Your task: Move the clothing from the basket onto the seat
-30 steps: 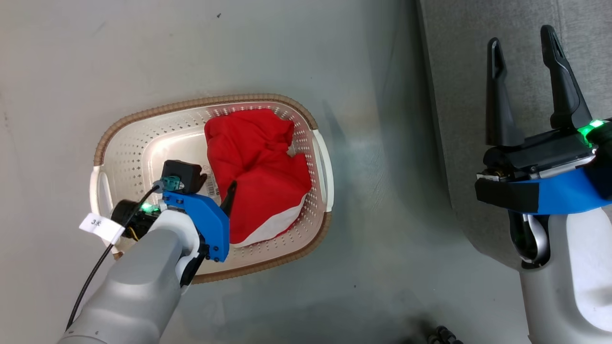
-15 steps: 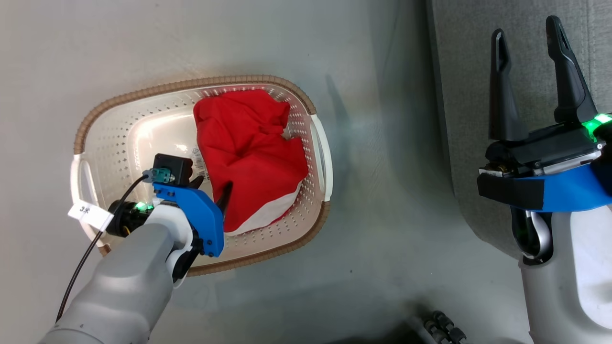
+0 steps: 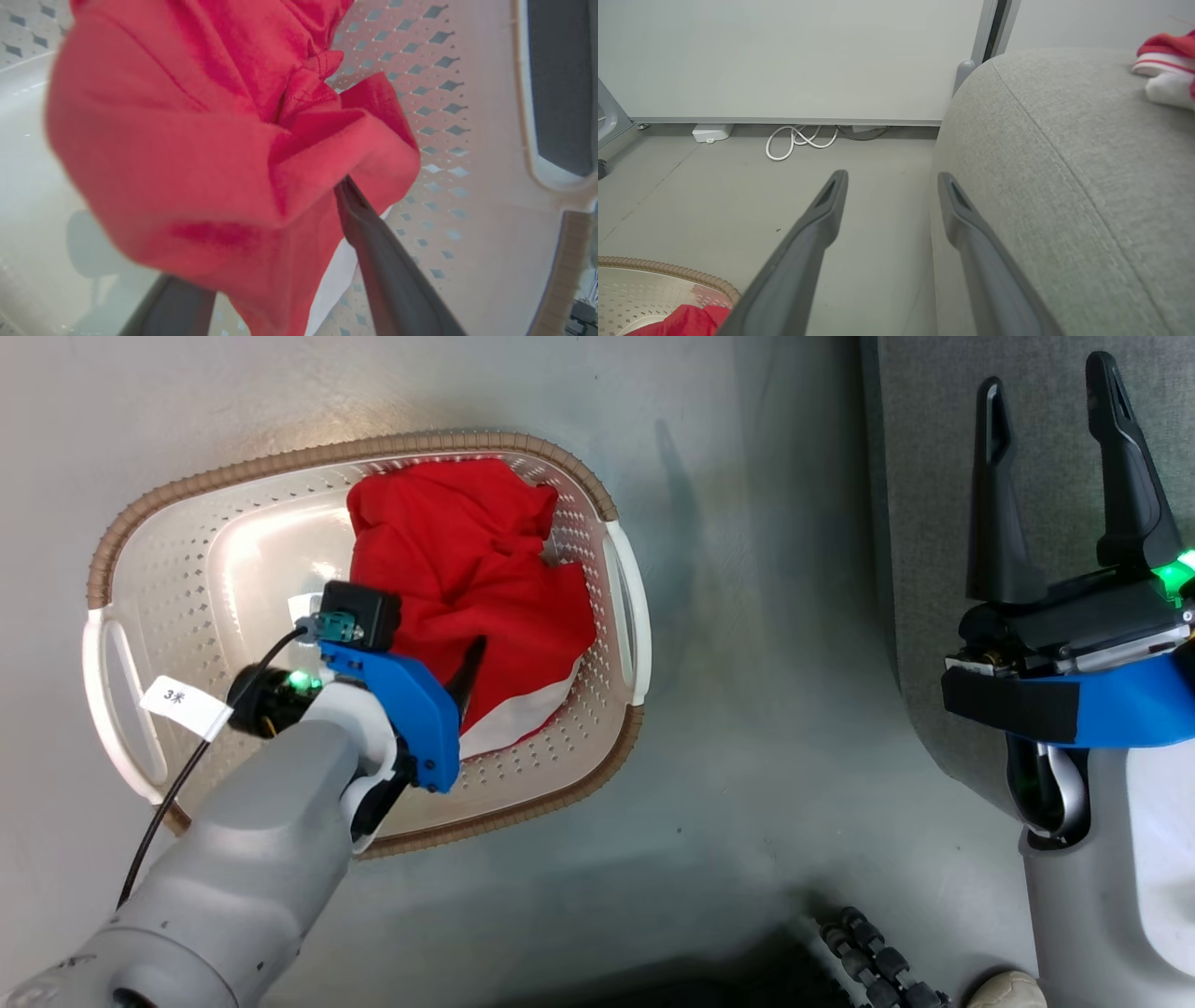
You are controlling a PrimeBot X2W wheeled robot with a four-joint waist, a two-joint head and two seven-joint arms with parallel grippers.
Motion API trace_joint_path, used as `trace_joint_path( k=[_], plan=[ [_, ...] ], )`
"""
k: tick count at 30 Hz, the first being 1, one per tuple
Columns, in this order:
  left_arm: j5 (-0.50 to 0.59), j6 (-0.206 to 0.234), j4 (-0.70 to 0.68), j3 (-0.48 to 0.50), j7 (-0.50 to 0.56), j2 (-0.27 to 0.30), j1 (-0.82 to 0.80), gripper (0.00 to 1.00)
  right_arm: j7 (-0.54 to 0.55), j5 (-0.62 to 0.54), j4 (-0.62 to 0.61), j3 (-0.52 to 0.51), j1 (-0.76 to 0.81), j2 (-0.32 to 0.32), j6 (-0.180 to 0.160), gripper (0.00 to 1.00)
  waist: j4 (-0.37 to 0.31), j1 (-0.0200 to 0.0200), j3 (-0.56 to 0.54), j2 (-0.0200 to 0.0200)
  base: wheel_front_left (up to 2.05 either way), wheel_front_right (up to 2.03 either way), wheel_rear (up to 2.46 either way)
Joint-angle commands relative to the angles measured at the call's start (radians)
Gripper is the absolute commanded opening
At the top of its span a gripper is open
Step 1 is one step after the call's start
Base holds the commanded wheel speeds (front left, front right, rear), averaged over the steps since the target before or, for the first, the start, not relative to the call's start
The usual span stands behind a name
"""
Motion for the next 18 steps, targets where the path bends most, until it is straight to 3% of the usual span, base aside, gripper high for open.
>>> trace_joint_path(
  k=[1,2,3,4,18],
  plan=[
    [0.003,-0.001,0.001,-0.011,-0.019,0.01,-0.03,1.0,-0.001,0.005,-0.001,-0.002,-0.012,0.002,0.0,1.0,0.001,-0.0001,0.005,0.0,0.0,0.0,0.0],
    [0.009,-0.001,0.008,-0.024,-0.024,0.011,-0.033,0.51,-0.001,0.004,0.001,-0.003,-0.011,0.002,0.0,1.0,0.002,-0.0001,0.006,0.0,0.0,0.0,0.0],
    [0.004,-0.001,0.012,-0.033,-0.023,0.006,-0.03,0.12,-0.001,0.004,0.001,-0.005,-0.01,0.002,0.0,1.0,0.004,-0.0001,0.006,0.0,0.0,0.0,0.0],
    [0.007,-0.001,0.014,-0.044,-0.029,0.003,-0.032,0.0,-0.001,0.003,0.003,-0.006,-0.009,0.002,0.0,1.0,0.005,-0.0001,0.005,0.0,0.0,0.0,0.0],
    [-0.021,-0.001,0.022,-0.09,-0.129,-0.019,0.001,0.0,-0.001,0.009,0.025,-0.004,0.002,-0.007,0.0,1.0,0.031,-0.0001,-0.063,0.0,0.0,0.0,0.0]
  ],
)
